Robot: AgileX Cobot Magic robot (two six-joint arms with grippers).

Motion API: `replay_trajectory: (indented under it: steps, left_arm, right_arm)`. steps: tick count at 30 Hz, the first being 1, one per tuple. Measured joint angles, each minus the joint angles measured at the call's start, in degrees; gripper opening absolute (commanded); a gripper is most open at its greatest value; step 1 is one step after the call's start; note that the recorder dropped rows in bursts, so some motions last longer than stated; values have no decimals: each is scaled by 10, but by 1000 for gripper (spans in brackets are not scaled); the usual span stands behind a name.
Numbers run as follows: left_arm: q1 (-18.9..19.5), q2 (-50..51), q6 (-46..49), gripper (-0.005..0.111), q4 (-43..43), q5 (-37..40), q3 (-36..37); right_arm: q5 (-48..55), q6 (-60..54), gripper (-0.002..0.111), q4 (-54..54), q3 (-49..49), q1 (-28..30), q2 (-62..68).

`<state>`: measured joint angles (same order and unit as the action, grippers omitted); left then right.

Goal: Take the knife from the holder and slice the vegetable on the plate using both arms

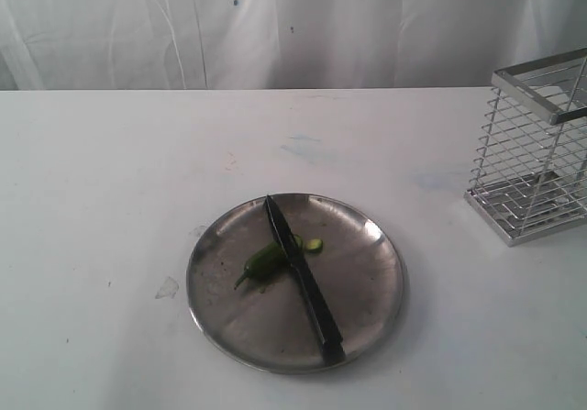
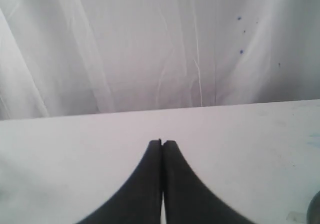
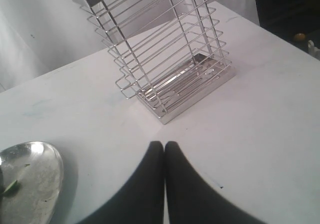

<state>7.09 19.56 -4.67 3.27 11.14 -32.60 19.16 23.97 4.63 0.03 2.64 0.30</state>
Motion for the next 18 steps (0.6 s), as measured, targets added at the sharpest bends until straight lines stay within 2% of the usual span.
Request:
replay_trajectory:
  steps: [4,7,10,12,18]
  left_arm:
    - [0,-47,-32,0,-7,-123,182]
    - [0,-87,-39,0,-8,-140,260]
    - [0,-125,-47,0,-9,-146,309]
    - [0,-147,-62,0,-9,-126,320]
    - [-3,-183,-56,0,-9,2,324]
  right_arm:
    - [0,0,0,0,0,0,0]
    - [0,0,0,0,0,0,0]
    - [0,0,0,0,0,0,0]
    - [0,0,0,0,0,0,0]
    - [0,0,0,-1,0,0,0]
